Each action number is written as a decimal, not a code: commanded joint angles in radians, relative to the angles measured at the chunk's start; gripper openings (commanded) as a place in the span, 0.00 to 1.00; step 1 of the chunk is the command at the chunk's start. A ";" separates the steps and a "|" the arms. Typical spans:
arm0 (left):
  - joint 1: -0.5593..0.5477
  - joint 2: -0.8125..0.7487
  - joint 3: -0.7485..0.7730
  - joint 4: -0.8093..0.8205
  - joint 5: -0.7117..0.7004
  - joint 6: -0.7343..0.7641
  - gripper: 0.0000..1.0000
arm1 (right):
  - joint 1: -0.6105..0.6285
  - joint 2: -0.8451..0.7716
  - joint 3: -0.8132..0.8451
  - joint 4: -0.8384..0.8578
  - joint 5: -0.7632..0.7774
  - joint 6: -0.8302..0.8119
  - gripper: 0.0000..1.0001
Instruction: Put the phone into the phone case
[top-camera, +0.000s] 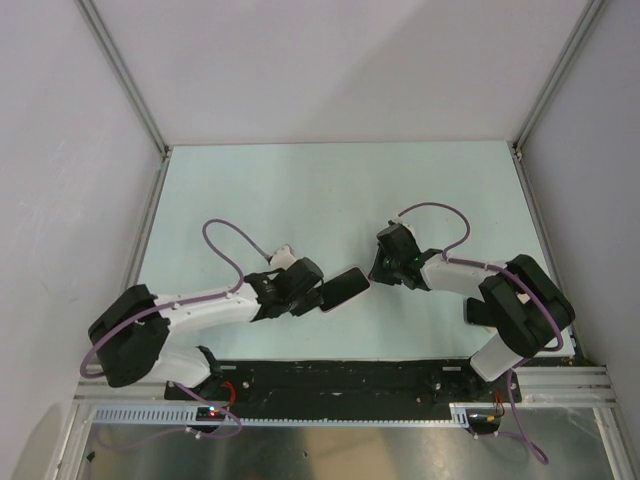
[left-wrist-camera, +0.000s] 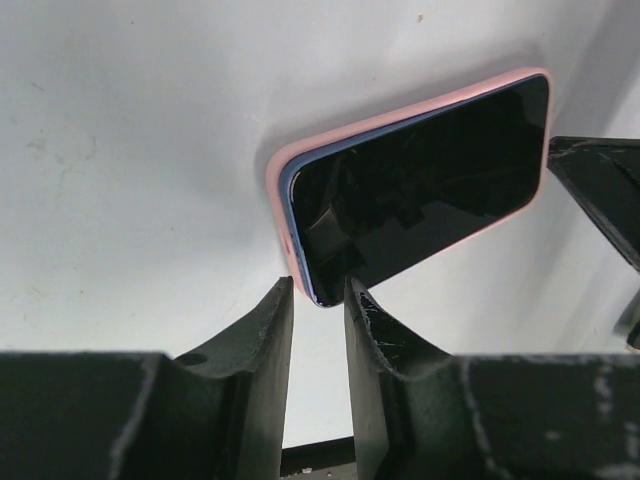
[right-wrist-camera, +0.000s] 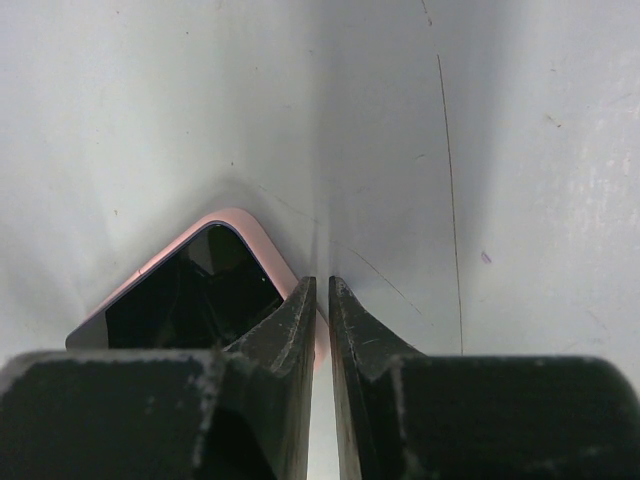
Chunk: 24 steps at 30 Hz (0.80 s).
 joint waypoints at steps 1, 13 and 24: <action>-0.012 0.036 0.032 -0.008 -0.024 -0.027 0.31 | 0.026 0.020 -0.015 -0.008 -0.045 0.018 0.15; -0.015 0.106 0.068 -0.002 -0.006 -0.016 0.25 | 0.027 0.028 -0.016 -0.002 -0.047 0.015 0.15; -0.016 0.162 0.076 0.013 0.021 -0.005 0.05 | 0.028 0.030 -0.020 -0.003 -0.043 0.014 0.15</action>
